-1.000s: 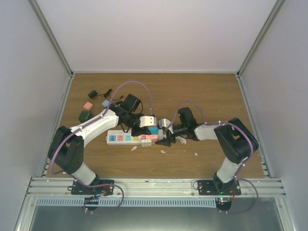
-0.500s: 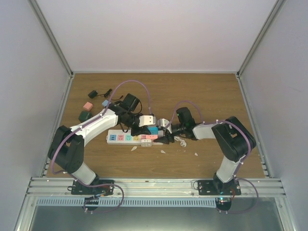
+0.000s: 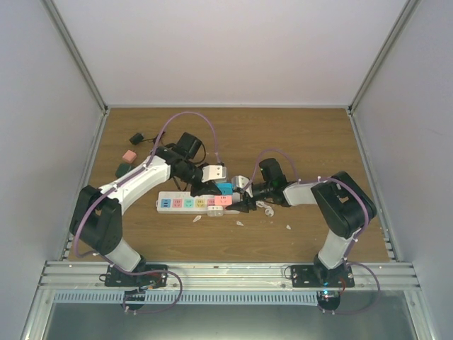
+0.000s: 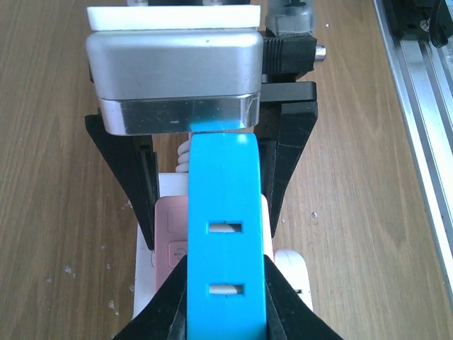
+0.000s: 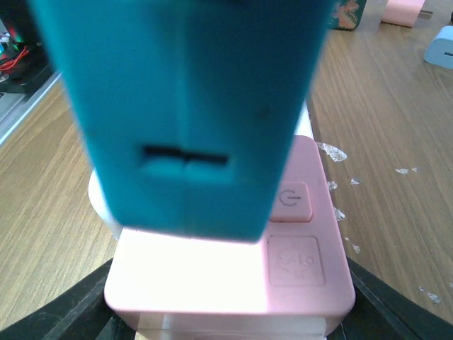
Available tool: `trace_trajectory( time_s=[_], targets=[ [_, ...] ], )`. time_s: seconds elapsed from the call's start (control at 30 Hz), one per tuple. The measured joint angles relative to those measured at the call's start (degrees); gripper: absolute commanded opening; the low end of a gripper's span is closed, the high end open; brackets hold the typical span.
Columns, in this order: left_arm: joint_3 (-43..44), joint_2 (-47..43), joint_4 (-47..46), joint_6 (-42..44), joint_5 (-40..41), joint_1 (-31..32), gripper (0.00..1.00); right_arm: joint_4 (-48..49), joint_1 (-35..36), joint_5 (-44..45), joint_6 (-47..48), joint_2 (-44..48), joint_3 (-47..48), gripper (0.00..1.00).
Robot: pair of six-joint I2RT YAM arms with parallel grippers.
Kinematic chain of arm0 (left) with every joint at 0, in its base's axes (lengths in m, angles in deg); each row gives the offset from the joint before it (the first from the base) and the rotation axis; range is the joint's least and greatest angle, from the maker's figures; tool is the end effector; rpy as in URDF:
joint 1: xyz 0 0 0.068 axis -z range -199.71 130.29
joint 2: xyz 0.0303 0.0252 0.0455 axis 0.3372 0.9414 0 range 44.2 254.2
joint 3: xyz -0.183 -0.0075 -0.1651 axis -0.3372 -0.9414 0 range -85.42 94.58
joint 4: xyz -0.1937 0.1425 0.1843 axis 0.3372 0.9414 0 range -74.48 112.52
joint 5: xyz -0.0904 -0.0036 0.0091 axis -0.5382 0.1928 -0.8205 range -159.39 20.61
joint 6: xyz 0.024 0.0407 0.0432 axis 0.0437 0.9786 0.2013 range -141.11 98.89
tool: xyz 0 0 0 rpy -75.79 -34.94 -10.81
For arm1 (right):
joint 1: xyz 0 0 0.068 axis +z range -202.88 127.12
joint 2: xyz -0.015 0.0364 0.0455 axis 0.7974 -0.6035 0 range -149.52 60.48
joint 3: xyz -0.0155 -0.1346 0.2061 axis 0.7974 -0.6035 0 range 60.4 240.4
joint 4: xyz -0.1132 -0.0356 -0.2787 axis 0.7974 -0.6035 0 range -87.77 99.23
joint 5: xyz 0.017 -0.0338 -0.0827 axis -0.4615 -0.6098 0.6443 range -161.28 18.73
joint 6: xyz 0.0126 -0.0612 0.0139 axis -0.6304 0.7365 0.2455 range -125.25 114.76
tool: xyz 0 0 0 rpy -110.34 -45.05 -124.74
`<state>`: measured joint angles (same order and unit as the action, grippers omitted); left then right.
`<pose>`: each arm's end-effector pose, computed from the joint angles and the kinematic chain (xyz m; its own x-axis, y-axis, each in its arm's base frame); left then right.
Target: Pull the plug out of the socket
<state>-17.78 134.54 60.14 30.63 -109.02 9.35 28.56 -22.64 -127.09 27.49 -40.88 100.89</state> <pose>0.2944 -0.1996 0.1906 -0.0370 0.7123 -0.7009 0.9981 -0.0089 -0.0618 0.2697 0.2045 0.0551 -0.0398 -0.3748 -0.9262 -0.9978 -0.0346 0.0569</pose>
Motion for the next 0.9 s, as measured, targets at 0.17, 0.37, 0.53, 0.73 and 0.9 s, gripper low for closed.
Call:
trace_trajectory(
  time_s=[0.17,0.37,0.53,0.73,0.9],
  targets=[
    [0.9,0.0,1.7,1.8,-0.5,-1.7,0.0,-0.1,0.0,0.0,0.1,0.1,0.0,0.61],
    [0.9,-0.2,4.4,3.6,-0.5,-4.2,0.0,-2.7,-0.2,0.4,0.3,1.7,0.1,0.8],
    [0.9,-2.1,5.2,3.9,-0.7,-4.5,0.01,-6.1,-0.2,0.1,0.2,4.7,2.0,0.86],
    [0.9,-3.2,5.3,3.3,-1.5,-4.5,0.01,-10.3,-0.3,-0.8,-0.2,9.2,6.1,0.82],
    [0.9,-3.2,5.3,2.3,-2.6,-4.5,0.02,-13.2,-0.3,-2.2,-1.9,10.8,9.1,0.6]
  ],
)
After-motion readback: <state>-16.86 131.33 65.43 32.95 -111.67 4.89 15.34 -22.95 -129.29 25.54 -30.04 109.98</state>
